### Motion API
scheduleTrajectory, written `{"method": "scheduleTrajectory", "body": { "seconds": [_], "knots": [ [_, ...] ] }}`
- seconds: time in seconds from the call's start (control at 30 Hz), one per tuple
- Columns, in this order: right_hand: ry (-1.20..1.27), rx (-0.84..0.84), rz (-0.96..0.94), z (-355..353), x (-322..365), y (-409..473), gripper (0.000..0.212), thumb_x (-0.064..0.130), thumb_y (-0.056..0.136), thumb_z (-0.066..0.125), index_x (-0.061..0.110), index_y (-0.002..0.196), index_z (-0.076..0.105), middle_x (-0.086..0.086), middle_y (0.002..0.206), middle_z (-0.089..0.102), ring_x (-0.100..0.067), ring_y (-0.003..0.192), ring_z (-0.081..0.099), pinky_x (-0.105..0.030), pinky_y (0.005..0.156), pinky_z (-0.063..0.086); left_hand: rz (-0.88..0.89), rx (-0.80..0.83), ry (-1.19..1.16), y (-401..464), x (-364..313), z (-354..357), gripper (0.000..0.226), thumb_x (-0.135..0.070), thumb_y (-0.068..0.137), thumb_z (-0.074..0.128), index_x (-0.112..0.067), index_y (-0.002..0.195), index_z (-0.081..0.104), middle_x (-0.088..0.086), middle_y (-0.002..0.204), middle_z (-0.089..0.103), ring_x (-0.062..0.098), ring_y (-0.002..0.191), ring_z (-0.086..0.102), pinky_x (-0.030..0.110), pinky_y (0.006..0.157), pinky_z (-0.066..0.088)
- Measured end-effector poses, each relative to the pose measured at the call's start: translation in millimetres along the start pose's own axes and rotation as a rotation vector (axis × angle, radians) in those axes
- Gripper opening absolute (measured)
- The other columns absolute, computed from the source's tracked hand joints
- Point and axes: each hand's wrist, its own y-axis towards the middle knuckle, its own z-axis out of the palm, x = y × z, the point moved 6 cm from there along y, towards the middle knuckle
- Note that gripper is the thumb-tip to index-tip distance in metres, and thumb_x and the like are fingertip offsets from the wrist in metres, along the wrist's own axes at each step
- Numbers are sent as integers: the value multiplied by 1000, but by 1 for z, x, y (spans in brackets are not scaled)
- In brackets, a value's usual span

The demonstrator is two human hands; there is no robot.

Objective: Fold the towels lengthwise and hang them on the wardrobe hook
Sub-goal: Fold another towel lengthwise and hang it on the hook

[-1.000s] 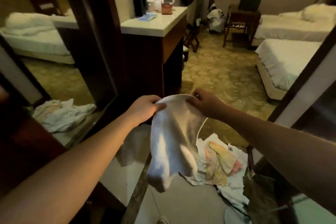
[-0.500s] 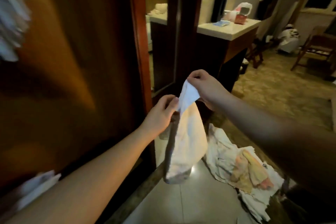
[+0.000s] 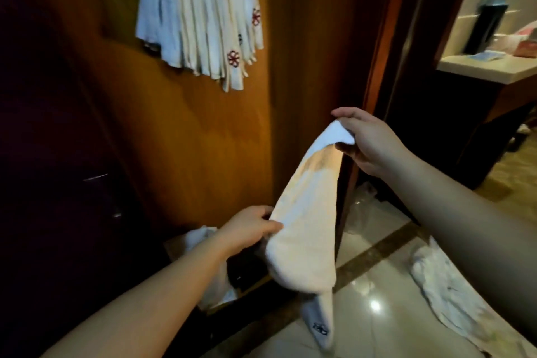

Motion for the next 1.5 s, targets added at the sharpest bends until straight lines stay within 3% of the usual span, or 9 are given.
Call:
{"method": "scheduleTrajectory", "body": {
  "seconds": [0.13, 0.27, 0.37, 0.47, 0.7, 0.83, 1.07, 1.27, 1.5],
  "knots": [
    [83, 33, 18, 43, -9, -21, 25, 7, 101, 47, 18, 105, 68, -7, 100, 64, -18, 88, 63, -30, 75, 52, 0, -227, -147, -43, 28, -73, 10, -14, 89, 67, -22, 93, 72, 13, 96, 75, 31, 86, 70, 48, 81, 54],
    [-46, 119, 128, 73, -15, -36, 26, 8, 100, 48, 21, 105, 70, -6, 102, 67, -15, 86, 62, -27, 73, 50, 88, -414, -70, -92, 34, -133, 7, -21, 95, 64, -23, 93, 70, -5, 82, 70, 15, 76, 65, 26, 68, 48],
    [-163, 208, 255, 91, -25, -45, 26, 11, 100, 51, 22, 112, 71, -7, 93, 67, -11, 60, 54, -19, 48, 42, 144, -510, 74, -125, 30, -169, 10, -21, 97, 60, -26, 93, 68, -7, 86, 67, 7, 77, 60, 24, 69, 44],
    [-184, 266, 285, 115, -28, -54, 26, 10, 100, 51, 20, 111, 73, -8, 94, 67, -9, 58, 51, -19, 47, 42, 171, -578, 144, -156, 22, -199, 21, -15, 96, 59, -30, 83, 66, -11, 81, 65, 4, 74, 58, 24, 66, 43],
    [-348, 510, 22, 167, -5, -87, 29, 8, 95, 58, 21, 120, 64, -4, 124, 60, -18, 111, 54, -27, 86, 45, 177, -716, 228, -219, 4, -240, 12, -12, 93, 61, -19, 95, 71, -9, 80, 64, 4, 75, 57, 23, 68, 42],
    [-884, 389, -465, 173, 21, -97, 15, 25, 95, 63, 25, 109, 67, 3, 108, 56, -14, 100, 54, -22, 75, 39, 155, -755, 354, -244, -8, -250, 11, -14, 92, 62, -19, 94, 72, -4, 83, 67, 8, 77, 60, 23, 68, 43],
    [-758, 186, -560, 149, 44, -107, 23, 26, 102, 49, 17, 108, 69, -1, 101, 60, -19, 97, 55, -27, 77, 35, -97, -818, 1059, -279, -7, -245, 17, -43, 94, 58, -31, 100, 68, -6, 101, 67, 21, 98, 61, 32, 71, 44],
    [-491, 31, -427, 107, 48, -102, 26, 30, 101, 51, 17, 114, 70, -5, 101, 68, -21, 90, 61, -23, 61, 42, -289, -779, 807, -310, 24, -254, 20, -38, 93, 63, -19, 90, 68, -3, 84, 65, 17, 81, 61, 33, 71, 49],
    [-232, -7, -299, 76, 57, -112, 26, 38, 93, 58, 17, 87, 72, -4, 87, 74, -22, 81, 69, -33, 72, 53, 171, -769, -543, -332, 23, -224, 7, -13, 92, 62, -10, 91, 68, 3, 76, 69, 14, 65, 70, 27, 65, 57]
  ]
}}
